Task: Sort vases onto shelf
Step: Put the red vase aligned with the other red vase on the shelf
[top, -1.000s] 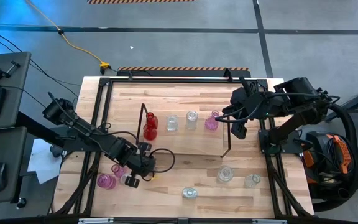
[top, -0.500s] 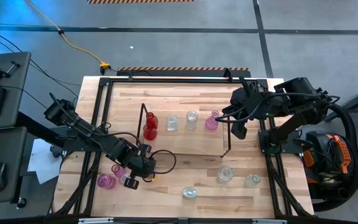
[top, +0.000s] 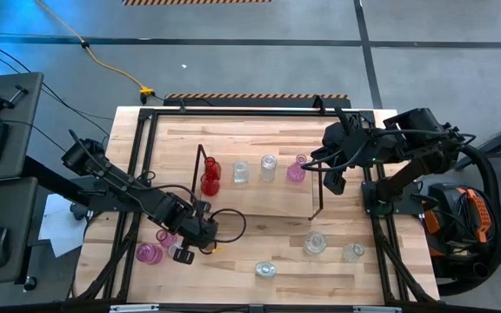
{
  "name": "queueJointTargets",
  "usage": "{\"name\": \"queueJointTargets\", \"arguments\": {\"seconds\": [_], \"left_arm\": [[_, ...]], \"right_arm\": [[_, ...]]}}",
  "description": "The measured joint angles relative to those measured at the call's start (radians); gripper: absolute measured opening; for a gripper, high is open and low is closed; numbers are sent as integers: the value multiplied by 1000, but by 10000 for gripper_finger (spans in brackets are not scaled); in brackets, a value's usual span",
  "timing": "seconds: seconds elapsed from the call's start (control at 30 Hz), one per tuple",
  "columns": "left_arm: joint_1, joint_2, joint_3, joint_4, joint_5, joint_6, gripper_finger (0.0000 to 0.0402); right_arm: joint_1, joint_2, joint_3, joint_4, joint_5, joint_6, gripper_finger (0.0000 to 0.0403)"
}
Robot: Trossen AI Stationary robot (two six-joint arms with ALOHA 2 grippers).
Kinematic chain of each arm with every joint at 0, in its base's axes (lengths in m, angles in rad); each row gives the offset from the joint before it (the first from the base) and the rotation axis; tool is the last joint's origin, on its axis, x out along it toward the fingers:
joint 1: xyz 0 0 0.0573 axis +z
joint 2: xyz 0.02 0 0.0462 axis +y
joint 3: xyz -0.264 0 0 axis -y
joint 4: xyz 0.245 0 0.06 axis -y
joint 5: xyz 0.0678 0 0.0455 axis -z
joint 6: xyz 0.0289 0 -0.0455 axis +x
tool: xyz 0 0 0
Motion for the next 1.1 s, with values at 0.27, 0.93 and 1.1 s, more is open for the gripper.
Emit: {"name": "queueJointTargets", "arguments": {"seconds": [0.27, 0.93, 1.1], "left_arm": [[0, -1, 78, -60, -35, 8, 28], [66, -4, 207, -270, -136, 69, 27], [96, -4, 213, -302, -151, 93, 28]], "right_arm": [[0, 0, 0, 0, 1, -13, 0], [0, 0, 0, 0, 1, -19, 0], [0, 0, 0, 0, 1, -19, 0]]}}
